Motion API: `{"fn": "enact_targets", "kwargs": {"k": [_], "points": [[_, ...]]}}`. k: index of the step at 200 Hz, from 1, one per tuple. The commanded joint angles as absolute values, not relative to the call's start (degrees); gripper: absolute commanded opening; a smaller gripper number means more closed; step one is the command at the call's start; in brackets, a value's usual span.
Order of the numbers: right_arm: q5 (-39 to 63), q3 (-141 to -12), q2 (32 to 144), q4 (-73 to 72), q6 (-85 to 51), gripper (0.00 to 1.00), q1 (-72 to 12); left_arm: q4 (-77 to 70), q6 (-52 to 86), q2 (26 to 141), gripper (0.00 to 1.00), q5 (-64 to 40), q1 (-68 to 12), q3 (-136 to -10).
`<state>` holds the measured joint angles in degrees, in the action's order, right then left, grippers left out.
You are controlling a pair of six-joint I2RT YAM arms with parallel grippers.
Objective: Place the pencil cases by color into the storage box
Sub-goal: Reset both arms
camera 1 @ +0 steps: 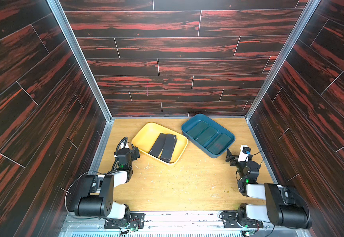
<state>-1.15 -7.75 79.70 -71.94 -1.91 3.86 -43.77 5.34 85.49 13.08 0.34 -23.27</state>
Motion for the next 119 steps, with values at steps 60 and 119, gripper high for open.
{"fn": "enact_targets", "kwargs": {"k": [60,119], "points": [[4.12,-14.59,89.33,-71.45,-0.74,0.99,4.57,-46.26,6.76,88.55,1.0,15.62,1.41,-24.74],[9.01,-16.92,89.37,-66.56,-2.55,0.99,7.21,-46.72,6.57,87.99,1.0,15.42,1.4,-24.17]]}}
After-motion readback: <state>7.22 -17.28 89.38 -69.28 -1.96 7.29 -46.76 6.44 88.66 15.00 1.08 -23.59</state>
